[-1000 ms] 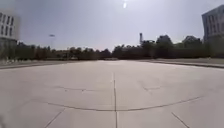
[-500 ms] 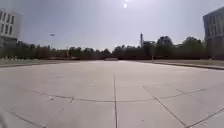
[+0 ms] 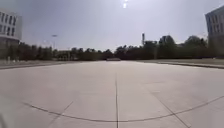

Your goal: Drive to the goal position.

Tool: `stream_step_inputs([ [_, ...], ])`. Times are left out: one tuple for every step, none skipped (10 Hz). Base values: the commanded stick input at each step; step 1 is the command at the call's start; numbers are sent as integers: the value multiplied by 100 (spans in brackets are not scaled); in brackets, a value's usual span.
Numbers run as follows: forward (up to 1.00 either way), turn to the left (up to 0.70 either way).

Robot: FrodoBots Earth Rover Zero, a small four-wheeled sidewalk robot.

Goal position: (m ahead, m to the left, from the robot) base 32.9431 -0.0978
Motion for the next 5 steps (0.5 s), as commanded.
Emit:
stream_step_inputs([
  [100,0],
  [100,0],
  [100,0],
  [100,0],
  [100,0],
])
